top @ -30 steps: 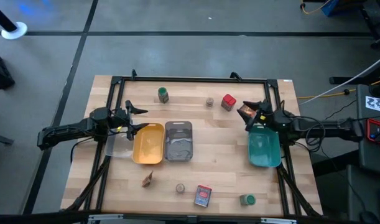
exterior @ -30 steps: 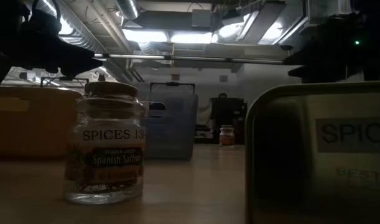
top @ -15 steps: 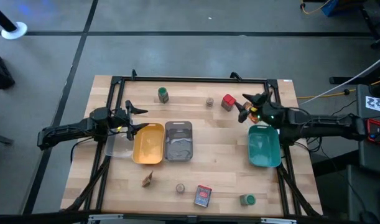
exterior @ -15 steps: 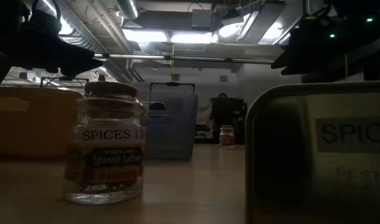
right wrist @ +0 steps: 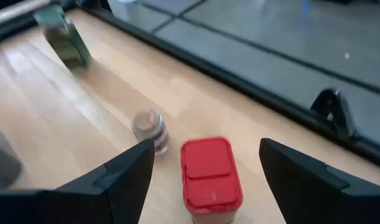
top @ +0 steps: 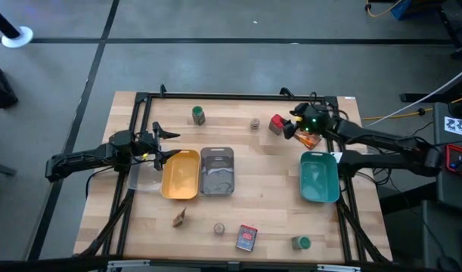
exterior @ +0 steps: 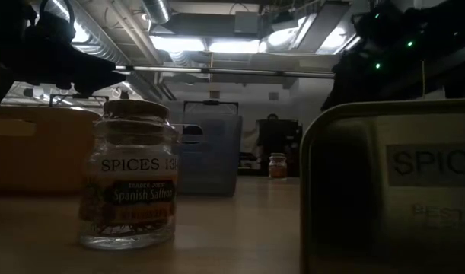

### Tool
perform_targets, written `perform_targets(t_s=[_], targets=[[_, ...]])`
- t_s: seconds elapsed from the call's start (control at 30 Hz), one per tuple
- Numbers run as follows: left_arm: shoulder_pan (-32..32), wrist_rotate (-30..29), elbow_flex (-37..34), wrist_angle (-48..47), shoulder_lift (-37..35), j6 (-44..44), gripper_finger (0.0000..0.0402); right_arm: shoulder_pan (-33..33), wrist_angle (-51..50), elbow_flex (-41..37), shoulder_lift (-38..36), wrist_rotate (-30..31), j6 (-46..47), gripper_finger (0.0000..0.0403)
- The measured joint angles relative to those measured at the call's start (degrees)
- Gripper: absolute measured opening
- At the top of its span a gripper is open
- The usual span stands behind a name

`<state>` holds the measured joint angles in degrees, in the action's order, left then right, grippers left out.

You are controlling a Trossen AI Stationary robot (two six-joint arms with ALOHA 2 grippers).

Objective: Sort spices by type
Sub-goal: Put the top right red spice can into the blue bin

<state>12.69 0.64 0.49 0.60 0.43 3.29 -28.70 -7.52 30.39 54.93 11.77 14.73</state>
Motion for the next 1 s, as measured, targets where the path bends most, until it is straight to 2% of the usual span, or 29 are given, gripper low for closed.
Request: perform_targets(t_s=[0.33,0.5,1.0], targets=[[0.0,0.0,0.0,0.0,0.0,0.0,0.0279,-0.6,0.5,0.0,8.7,-3.0,-3.2,0.0292],[0.0,0.0,0.0,0.0,0.0,0.0,0.0279,-0.6,0.6,0.0,11.3,-0.2,-3.3,0.0292],[0.0,0.0,0.0,0.0,0.0,-0.1,0.0279,-0.6,2.8,0.0,17.8,-0.3,-4.6,0.0291]])
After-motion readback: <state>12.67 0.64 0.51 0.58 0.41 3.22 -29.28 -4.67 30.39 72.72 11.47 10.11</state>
